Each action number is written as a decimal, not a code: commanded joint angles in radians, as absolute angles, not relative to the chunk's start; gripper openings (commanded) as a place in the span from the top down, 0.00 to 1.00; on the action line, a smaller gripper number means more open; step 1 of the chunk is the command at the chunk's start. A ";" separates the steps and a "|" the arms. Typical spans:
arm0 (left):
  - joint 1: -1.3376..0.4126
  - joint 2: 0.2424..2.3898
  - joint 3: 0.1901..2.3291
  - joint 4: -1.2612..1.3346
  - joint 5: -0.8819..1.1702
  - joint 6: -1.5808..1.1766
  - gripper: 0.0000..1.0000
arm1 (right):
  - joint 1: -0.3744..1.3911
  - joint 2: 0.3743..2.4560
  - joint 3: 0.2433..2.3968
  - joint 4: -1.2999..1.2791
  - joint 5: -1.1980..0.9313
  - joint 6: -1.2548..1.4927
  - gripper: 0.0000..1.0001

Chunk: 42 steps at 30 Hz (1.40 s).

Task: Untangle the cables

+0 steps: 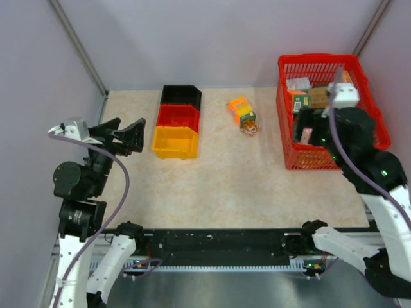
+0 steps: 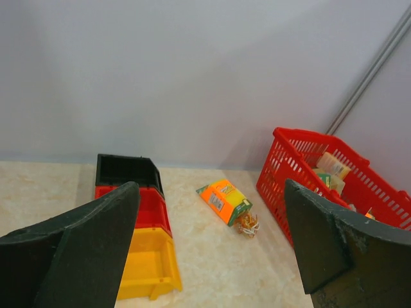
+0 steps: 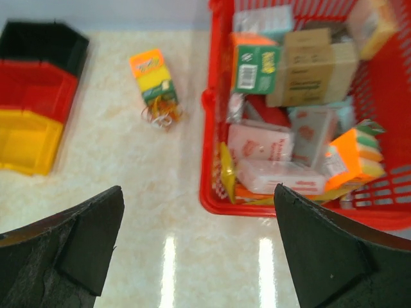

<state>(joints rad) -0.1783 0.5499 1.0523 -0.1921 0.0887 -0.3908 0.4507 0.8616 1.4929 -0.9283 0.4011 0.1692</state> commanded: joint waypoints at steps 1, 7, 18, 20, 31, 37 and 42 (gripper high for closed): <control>-0.173 0.583 1.017 -0.195 0.094 -0.379 0.04 | 0.589 1.032 1.515 -0.893 0.350 0.213 0.01; -0.175 0.560 0.945 -0.201 -0.030 -0.322 0.04 | 0.807 1.305 1.575 -0.767 0.342 0.184 0.01; -0.212 0.511 0.810 -0.156 -0.158 -0.270 0.04 | 0.819 1.960 1.841 -0.785 0.832 0.063 0.01; -0.228 0.511 0.811 -0.158 -0.166 -0.258 0.04 | 0.784 2.025 1.855 -0.785 0.891 0.075 0.01; -0.253 0.503 0.808 -0.167 -0.195 -0.252 0.04 | 0.677 2.259 1.911 -0.717 0.948 0.057 0.06; -0.258 0.512 0.807 -0.167 -0.189 -0.256 0.04 | 0.660 2.332 1.967 -0.666 0.905 0.006 0.26; -0.258 0.525 0.802 -0.166 -0.176 -0.262 0.04 | 0.660 2.312 1.912 -0.612 0.905 -0.027 0.52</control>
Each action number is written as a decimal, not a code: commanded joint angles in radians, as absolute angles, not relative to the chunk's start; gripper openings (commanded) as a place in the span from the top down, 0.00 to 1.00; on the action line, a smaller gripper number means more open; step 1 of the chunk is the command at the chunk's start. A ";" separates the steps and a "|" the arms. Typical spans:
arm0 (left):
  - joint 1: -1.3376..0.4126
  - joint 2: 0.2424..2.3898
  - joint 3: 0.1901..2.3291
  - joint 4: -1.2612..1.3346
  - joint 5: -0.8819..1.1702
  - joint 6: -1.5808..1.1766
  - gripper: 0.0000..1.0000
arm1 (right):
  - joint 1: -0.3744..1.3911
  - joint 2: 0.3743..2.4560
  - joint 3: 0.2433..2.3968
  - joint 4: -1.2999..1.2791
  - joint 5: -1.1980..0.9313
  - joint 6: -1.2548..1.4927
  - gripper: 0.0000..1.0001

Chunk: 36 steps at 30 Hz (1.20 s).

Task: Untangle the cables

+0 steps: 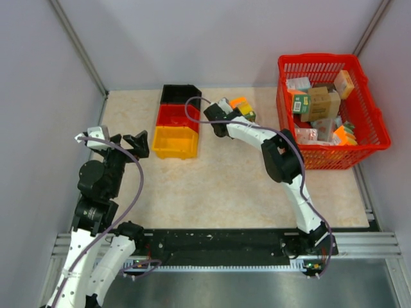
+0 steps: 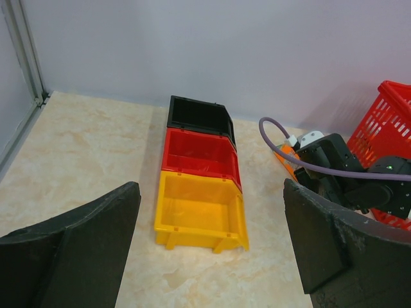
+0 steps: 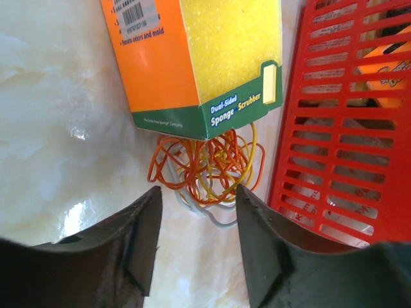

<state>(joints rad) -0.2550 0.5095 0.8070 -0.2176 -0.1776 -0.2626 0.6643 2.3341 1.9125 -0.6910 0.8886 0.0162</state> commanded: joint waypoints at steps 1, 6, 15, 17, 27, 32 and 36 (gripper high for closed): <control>-0.258 0.526 0.802 -0.167 -0.175 -0.262 0.04 | 0.660 2.309 1.895 -0.600 0.922 -0.031 0.55; -0.258 0.546 0.802 -0.167 -0.163 -0.268 0.04 | 0.660 2.302 1.821 -0.488 0.949 -0.098 0.52; -0.256 0.561 0.807 -0.181 -0.155 -0.272 0.05 | 0.632 2.350 1.844 -0.439 0.934 -0.156 0.48; -0.256 0.561 0.807 -0.181 -0.152 -0.273 0.05 | 0.635 2.339 1.829 -0.439 0.924 -0.149 0.82; -0.255 0.609 0.827 -0.199 -0.114 -0.278 0.08 | 0.777 1.917 1.461 -0.420 0.755 0.084 1.00; -0.250 0.644 0.834 -0.201 -0.069 -0.287 0.09 | 0.908 1.640 1.234 -0.454 0.511 0.271 1.00; -0.244 0.692 0.845 -0.206 -0.017 -0.298 0.12 | 0.931 1.447 1.041 -0.385 0.234 0.423 1.00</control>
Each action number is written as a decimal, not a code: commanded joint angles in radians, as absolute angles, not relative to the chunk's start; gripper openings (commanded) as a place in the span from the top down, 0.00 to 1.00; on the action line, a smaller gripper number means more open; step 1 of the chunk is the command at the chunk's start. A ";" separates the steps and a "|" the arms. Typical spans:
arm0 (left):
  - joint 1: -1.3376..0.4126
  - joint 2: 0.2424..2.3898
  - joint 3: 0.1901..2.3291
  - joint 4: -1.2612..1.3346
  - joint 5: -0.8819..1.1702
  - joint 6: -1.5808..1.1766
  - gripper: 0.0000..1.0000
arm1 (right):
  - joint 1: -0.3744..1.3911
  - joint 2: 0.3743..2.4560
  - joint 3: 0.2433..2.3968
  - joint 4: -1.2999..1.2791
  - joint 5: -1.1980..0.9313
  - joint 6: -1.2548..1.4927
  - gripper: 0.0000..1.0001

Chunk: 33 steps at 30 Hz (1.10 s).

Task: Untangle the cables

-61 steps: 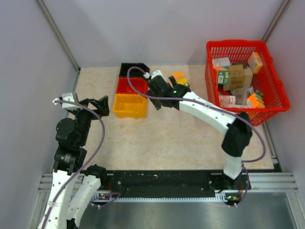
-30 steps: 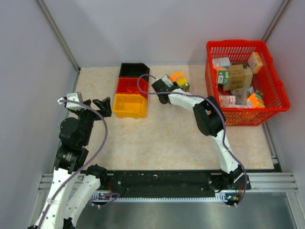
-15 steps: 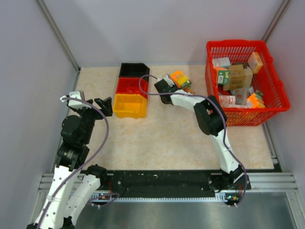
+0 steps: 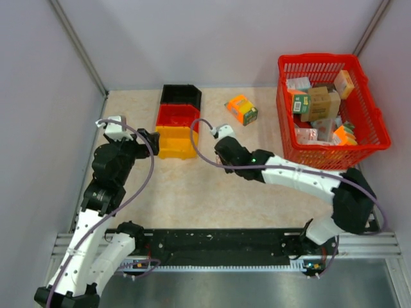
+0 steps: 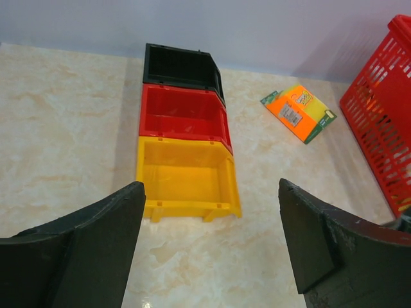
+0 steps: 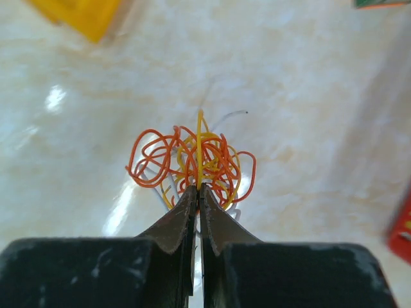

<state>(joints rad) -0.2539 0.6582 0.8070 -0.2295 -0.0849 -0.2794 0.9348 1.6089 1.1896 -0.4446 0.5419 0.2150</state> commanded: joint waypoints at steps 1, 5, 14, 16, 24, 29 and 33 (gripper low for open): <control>-0.242 0.705 0.848 -0.209 -0.005 -0.299 0.13 | 0.933 1.398 0.990 -0.346 0.175 0.458 1.00; -0.241 0.804 0.886 -0.256 0.110 -0.307 0.19 | 0.930 1.273 0.790 -0.172 0.013 0.566 1.00; -0.433 1.038 0.873 -0.293 0.360 -0.422 0.34 | 0.930 1.000 0.539 -0.049 -0.038 0.675 1.00; -0.549 1.061 0.822 -0.243 0.333 -0.463 0.34 | 0.924 0.951 0.500 -0.051 -0.034 0.693 1.00; -0.739 1.299 0.745 0.015 0.432 -0.693 0.56 | 0.908 0.891 0.463 -0.058 -0.067 0.707 1.00; -0.793 1.402 0.790 0.009 0.413 -0.704 0.61 | 0.907 0.868 0.453 -0.063 -0.060 0.712 1.00; -0.814 1.390 0.766 0.034 0.410 -0.716 0.60 | 0.907 0.850 0.440 -0.067 -0.051 0.713 1.00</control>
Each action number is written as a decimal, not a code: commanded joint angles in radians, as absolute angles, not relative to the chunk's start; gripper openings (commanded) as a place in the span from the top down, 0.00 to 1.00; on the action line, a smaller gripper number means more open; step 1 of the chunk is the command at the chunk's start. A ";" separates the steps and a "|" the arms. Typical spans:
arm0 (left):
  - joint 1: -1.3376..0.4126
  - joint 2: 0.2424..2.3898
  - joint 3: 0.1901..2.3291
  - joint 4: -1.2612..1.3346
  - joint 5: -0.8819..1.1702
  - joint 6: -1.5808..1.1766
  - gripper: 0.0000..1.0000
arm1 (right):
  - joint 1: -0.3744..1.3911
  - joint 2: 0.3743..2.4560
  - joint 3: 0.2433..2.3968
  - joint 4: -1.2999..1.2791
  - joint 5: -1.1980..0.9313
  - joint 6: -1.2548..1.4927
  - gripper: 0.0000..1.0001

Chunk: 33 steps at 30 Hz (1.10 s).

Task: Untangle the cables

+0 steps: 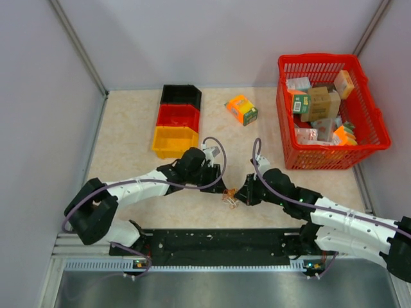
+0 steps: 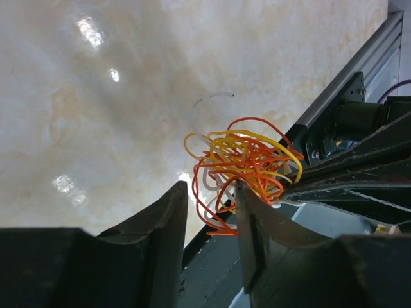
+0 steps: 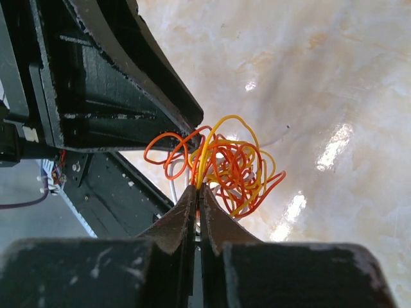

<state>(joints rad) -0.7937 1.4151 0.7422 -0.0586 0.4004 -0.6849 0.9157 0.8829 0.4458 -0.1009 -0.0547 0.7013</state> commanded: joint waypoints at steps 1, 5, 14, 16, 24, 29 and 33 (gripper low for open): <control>-0.818 1.375 0.756 0.038 0.407 -0.716 0.55 | 0.907 0.851 0.439 -0.071 -0.049 0.716 1.00; -0.818 1.263 0.735 0.005 0.327 -0.706 0.39 | 0.905 0.854 0.436 -0.080 -0.049 0.716 1.00; -0.824 1.175 0.733 -0.032 0.363 -0.681 0.40 | 0.905 0.859 0.445 -0.084 -0.038 0.719 1.00; -0.834 1.227 0.764 -0.067 0.377 -0.663 0.47 | 0.905 0.859 0.451 -0.087 -0.038 0.719 1.00; -0.870 1.299 0.784 -0.109 0.302 -0.632 0.56 | 0.905 0.842 0.445 -0.098 -0.046 0.726 1.00; -0.874 1.331 0.784 -0.094 0.340 -0.638 0.72 | 0.907 0.830 0.440 -0.104 -0.038 0.726 1.00; -0.874 1.330 0.807 -0.094 0.365 -0.627 0.92 | 0.905 0.831 0.436 -0.104 -0.035 0.736 1.00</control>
<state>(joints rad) -0.8703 1.3331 0.7521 -0.1318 0.3336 -0.6514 0.9138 0.8497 0.4366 -0.1230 -0.0486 0.7200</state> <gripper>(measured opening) 0.178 0.008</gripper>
